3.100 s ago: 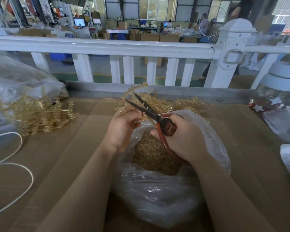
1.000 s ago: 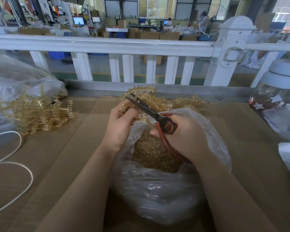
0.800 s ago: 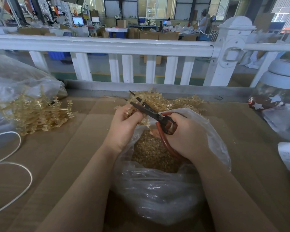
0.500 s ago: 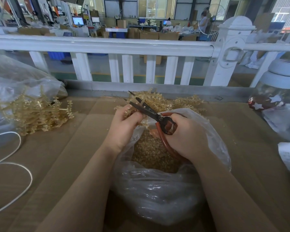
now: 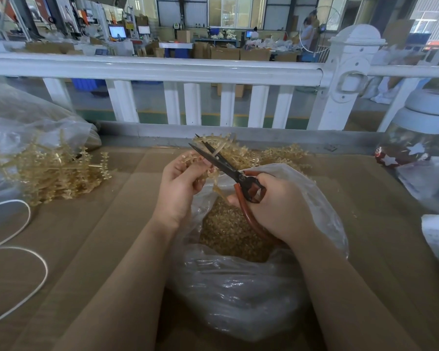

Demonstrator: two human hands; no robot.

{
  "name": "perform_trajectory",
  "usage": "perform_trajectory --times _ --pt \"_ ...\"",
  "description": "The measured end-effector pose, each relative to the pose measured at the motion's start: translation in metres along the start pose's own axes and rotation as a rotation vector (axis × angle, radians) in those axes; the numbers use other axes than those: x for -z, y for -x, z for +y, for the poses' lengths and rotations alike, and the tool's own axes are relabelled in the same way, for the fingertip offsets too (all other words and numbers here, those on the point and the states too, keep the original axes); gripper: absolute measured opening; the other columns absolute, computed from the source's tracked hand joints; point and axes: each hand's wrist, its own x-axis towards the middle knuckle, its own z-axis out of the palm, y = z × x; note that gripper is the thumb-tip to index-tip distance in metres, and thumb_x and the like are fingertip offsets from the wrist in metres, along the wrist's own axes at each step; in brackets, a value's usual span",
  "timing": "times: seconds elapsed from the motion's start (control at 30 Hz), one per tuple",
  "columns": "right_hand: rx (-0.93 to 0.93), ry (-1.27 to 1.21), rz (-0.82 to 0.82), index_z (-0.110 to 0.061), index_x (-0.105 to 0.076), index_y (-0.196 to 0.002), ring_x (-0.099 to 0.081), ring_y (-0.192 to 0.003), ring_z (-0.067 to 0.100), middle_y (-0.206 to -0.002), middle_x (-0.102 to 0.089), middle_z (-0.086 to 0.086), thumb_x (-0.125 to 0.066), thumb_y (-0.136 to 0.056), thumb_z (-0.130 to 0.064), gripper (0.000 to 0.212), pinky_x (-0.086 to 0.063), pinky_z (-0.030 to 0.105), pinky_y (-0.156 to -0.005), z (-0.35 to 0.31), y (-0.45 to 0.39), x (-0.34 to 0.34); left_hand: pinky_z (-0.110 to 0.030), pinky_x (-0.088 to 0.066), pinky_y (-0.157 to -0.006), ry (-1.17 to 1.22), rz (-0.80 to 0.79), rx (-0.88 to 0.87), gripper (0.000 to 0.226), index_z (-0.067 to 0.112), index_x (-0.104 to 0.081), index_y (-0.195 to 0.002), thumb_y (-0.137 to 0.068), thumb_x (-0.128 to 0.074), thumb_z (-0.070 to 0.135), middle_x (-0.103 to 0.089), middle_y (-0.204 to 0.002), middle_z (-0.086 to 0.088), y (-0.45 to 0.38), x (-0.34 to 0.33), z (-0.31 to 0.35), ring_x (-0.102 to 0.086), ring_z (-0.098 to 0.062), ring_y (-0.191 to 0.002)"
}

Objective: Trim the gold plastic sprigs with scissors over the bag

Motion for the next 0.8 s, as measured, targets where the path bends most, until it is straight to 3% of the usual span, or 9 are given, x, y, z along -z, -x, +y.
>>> perform_trajectory --times 0.2,0.3,0.37,0.5,0.6,0.8 --pt "0.004 -0.015 -0.038 -0.031 -0.067 -0.119 -0.056 -0.087 0.000 -0.103 -0.072 -0.017 -0.047 -0.067 -0.088 0.080 -0.043 0.016 -0.080 -0.001 0.002 0.001 -0.030 -0.018 -0.054 0.040 0.066 0.002 0.030 0.023 -0.058 -0.055 -0.084 -0.057 0.014 -0.037 -0.051 0.004 -0.001 0.003 0.002 -0.025 -0.012 -0.050" --pt "0.004 0.005 -0.050 -0.031 -0.067 -0.119 -0.056 -0.086 0.000 -0.104 -0.073 -0.016 -0.037 -0.063 -0.095 0.091 -0.043 0.017 -0.080 -0.001 0.002 0.001 -0.027 -0.021 -0.053 0.030 0.075 -0.016 0.035 0.022 -0.062 -0.058 -0.089 -0.057 0.008 -0.039 -0.053 0.001 -0.003 0.004 0.004 -0.027 -0.013 -0.051" --pt "0.011 0.030 -0.036 -0.031 -0.068 -0.115 -0.055 -0.084 -0.001 -0.101 -0.073 -0.017 -0.038 -0.066 -0.095 0.086 -0.042 0.015 -0.076 0.000 0.002 0.000 -0.025 -0.027 -0.052 0.043 0.108 -0.017 0.039 0.020 -0.064 -0.063 -0.095 -0.053 0.000 -0.043 -0.056 -0.002 -0.002 0.003 0.003 -0.033 -0.013 -0.052" --pt "0.056 0.114 0.017 -0.033 -0.070 -0.102 -0.052 -0.076 -0.003 -0.091 -0.070 -0.021 -0.042 -0.070 -0.090 0.071 -0.036 0.008 -0.068 0.000 0.003 0.000 -0.019 -0.038 -0.053 0.161 0.210 0.004 0.022 0.008 -0.065 -0.083 -0.098 -0.051 0.001 -0.059 -0.064 0.003 -0.004 0.006 0.004 -0.048 -0.009 -0.054" --pt "0.084 0.145 0.060 -0.033 -0.070 -0.095 -0.049 -0.069 -0.003 -0.081 -0.063 -0.025 -0.044 -0.072 -0.088 0.065 -0.031 0.004 -0.064 -0.002 0.004 0.000 -0.016 -0.039 -0.052 0.196 0.250 -0.006 0.020 0.010 -0.064 -0.083 -0.098 -0.053 0.003 -0.059 -0.064 0.004 -0.005 0.009 0.004 -0.048 -0.007 -0.054" --pt "0.094 0.101 0.073 -0.034 -0.068 -0.093 -0.052 -0.065 -0.005 -0.070 -0.056 -0.029 -0.047 -0.075 -0.082 0.056 -0.035 0.007 -0.063 -0.002 0.005 0.002 -0.019 -0.039 -0.054 0.258 0.315 0.042 0.017 0.012 -0.063 -0.082 -0.097 -0.056 0.007 -0.056 -0.068 0.001 -0.006 0.013 0.005 -0.047 -0.008 -0.055"
